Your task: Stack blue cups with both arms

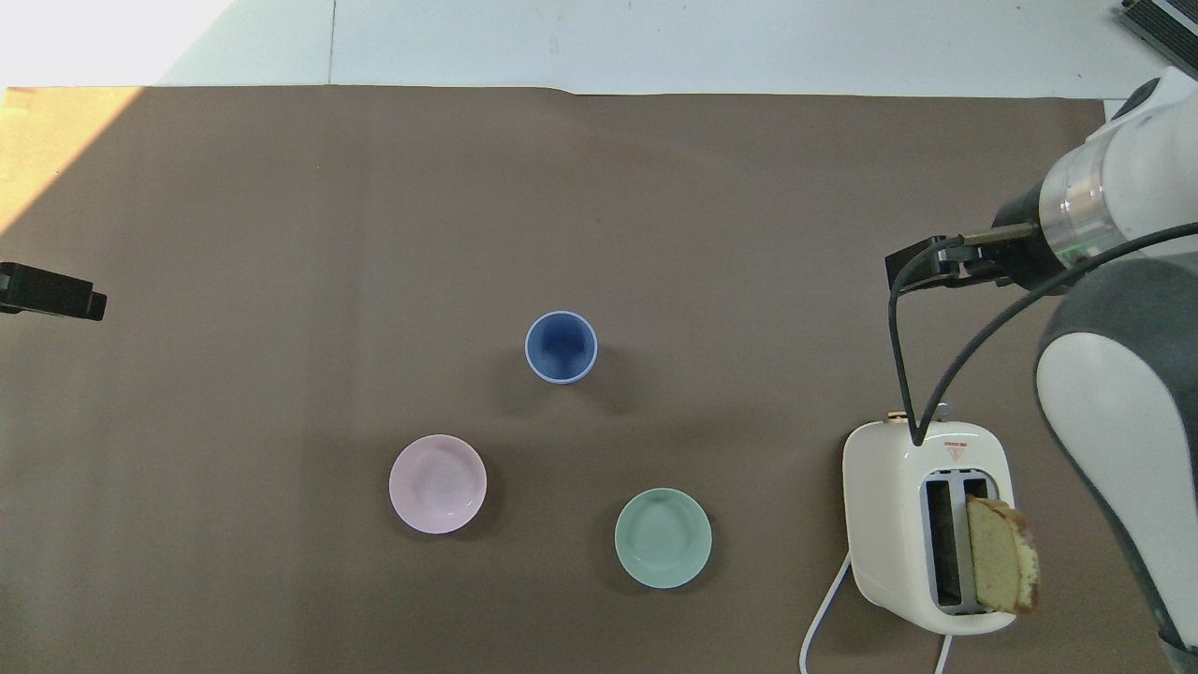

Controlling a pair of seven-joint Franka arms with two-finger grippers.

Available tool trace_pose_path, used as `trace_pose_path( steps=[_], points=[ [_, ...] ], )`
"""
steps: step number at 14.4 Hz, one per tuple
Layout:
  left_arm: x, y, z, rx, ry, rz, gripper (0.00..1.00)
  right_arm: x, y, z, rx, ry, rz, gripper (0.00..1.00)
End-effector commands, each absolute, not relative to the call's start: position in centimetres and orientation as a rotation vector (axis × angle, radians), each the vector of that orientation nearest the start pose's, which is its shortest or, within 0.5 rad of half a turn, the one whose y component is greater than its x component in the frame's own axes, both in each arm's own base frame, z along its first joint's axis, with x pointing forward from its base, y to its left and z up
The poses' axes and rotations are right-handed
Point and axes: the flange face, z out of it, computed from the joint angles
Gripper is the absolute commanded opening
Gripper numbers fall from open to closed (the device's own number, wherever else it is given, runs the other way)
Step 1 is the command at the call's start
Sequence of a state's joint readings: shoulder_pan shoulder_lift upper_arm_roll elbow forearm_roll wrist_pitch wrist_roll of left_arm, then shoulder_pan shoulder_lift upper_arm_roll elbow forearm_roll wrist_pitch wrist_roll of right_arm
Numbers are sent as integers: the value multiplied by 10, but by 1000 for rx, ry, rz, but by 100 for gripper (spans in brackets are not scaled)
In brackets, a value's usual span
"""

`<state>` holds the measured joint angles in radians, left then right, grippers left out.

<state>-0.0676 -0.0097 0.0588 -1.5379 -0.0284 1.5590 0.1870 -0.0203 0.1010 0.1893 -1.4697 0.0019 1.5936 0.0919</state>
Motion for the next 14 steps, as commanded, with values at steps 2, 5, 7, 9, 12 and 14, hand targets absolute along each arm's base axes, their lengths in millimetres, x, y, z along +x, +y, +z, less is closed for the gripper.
trace_pose_path(
  steps=[2,5,7,9,12,14],
  points=[
    [549,-6,649,-3137,312,-33,100,576,81,617,-3111,-111,-38,100],
    [549,-6,648,-3137,312,-28,100,577,72,617,-3120,-164,-39,100],
    [548,-6,647,-3138,312,-19,100,578,68,617,-3120,-176,-41,100],
    [547,-6,648,-3138,313,-14,100,578,68,617,-3120,-174,-41,100],
    [547,-6,648,-3138,315,-14,100,579,65,617,-3118,-152,-41,100],
    [547,-6,648,-3137,322,-16,100,580,57,618,-3100,-117,-44,100]
  ],
)
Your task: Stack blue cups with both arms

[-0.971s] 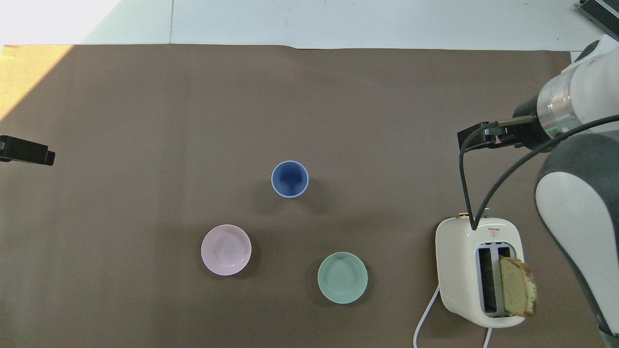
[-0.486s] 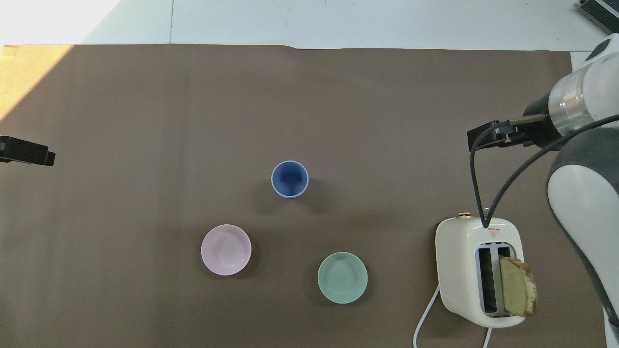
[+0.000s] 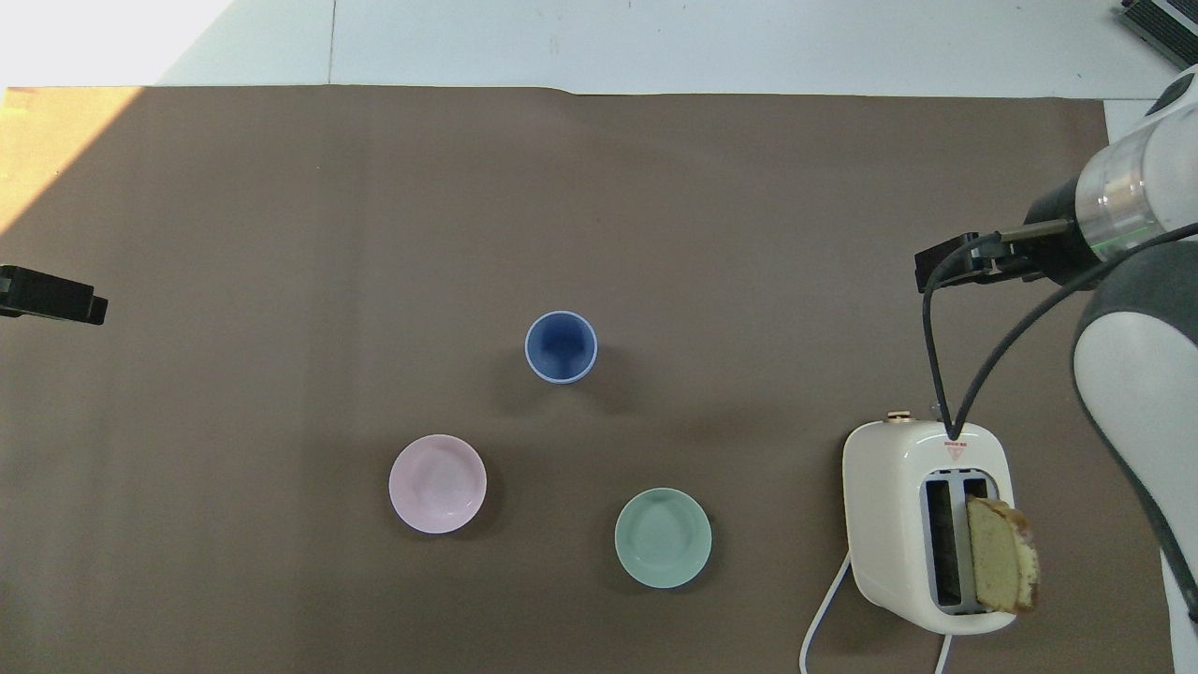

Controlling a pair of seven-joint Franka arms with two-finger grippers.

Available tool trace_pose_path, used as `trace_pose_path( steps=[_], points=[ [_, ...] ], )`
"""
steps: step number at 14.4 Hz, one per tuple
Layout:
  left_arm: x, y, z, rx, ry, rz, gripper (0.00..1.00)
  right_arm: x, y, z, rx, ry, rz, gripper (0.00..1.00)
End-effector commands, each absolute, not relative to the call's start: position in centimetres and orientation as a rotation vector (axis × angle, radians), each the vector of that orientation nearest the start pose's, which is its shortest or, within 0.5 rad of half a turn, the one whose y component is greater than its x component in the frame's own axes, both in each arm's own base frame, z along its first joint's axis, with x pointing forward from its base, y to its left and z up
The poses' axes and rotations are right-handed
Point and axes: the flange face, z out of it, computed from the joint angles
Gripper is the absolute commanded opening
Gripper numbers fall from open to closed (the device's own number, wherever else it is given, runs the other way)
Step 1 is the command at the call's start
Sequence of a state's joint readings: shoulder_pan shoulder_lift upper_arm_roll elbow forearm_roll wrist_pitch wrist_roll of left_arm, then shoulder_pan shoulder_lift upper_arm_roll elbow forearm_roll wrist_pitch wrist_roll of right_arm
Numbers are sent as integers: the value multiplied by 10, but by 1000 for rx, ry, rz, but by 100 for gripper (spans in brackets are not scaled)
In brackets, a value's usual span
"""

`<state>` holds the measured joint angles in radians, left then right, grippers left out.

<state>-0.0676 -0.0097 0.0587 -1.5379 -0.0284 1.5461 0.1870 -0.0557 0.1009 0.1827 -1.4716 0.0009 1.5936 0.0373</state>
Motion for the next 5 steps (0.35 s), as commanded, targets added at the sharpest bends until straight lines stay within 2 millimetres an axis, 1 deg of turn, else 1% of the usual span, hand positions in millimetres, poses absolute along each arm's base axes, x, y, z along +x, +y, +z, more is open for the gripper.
trace_pose_path(
  steps=[1,5],
  points=[
    [547,-6,648,-3137,322,-16,100,580,54,617,-3104,-120,-33,100],
    [547,-6,648,-3137,330,-19,100,579,54,617,-3103,-117,-28,100]
  ],
)
